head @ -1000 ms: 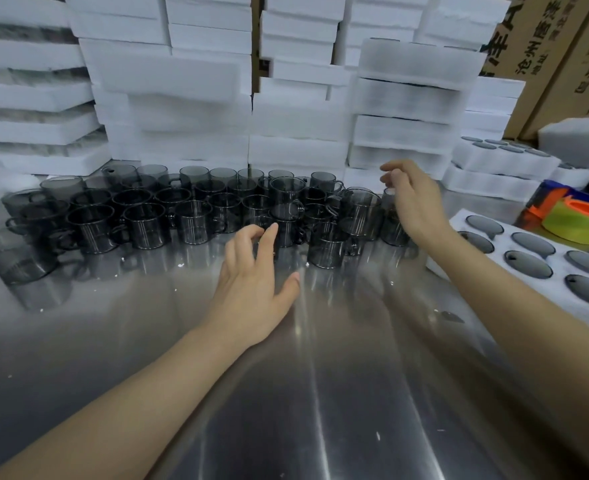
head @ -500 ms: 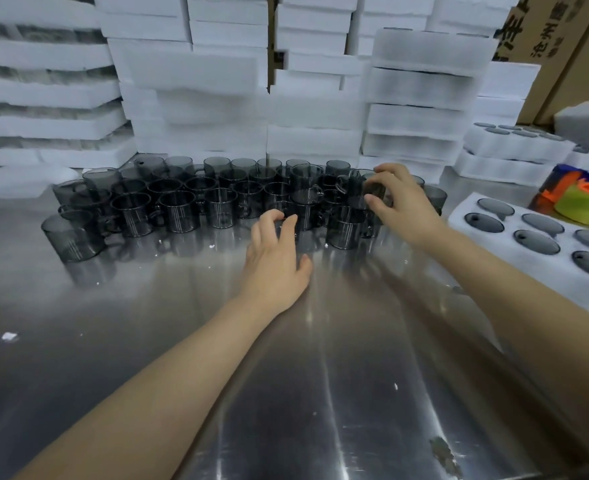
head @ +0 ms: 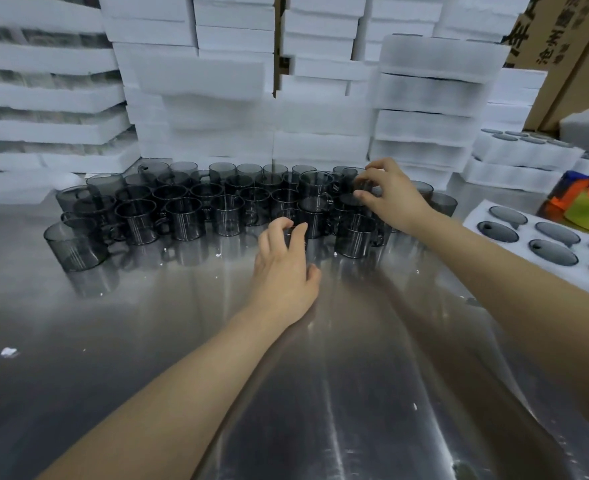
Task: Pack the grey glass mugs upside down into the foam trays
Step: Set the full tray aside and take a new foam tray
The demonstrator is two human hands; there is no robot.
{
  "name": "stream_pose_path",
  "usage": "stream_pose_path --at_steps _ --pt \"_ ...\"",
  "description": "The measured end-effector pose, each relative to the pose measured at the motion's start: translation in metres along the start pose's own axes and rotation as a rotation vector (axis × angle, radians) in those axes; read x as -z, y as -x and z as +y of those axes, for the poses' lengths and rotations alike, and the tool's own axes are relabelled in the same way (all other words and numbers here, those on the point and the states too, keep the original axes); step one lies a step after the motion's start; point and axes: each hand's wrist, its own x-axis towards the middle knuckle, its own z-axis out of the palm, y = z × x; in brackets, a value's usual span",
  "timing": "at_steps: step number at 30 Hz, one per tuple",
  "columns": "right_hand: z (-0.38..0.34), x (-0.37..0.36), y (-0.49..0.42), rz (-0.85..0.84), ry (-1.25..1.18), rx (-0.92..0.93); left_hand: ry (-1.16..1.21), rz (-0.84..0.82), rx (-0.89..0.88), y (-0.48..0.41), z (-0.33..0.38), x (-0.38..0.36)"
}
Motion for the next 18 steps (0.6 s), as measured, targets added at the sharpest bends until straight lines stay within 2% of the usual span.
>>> stream_pose_path --at_steps 7,14,16,18 --pt "-0.001 -0.006 -0.001 0.032 -0.067 0.014 0.001 0.001 0.001 0.0 0.001 0.001" --pt "-0.011 -0.007 0.007 0.047 0.028 0.049 -0.004 -0.002 0.01 0.001 0.002 0.001" --pt "-0.013 -0.004 0.007 0.11 0.08 0.046 -0.014 0.0 0.01 0.001 0.003 0.001" --pt "-0.017 0.003 0.002 0.25 0.036 0.043 -0.034 0.021 0.008 0.002 0.003 0.0"
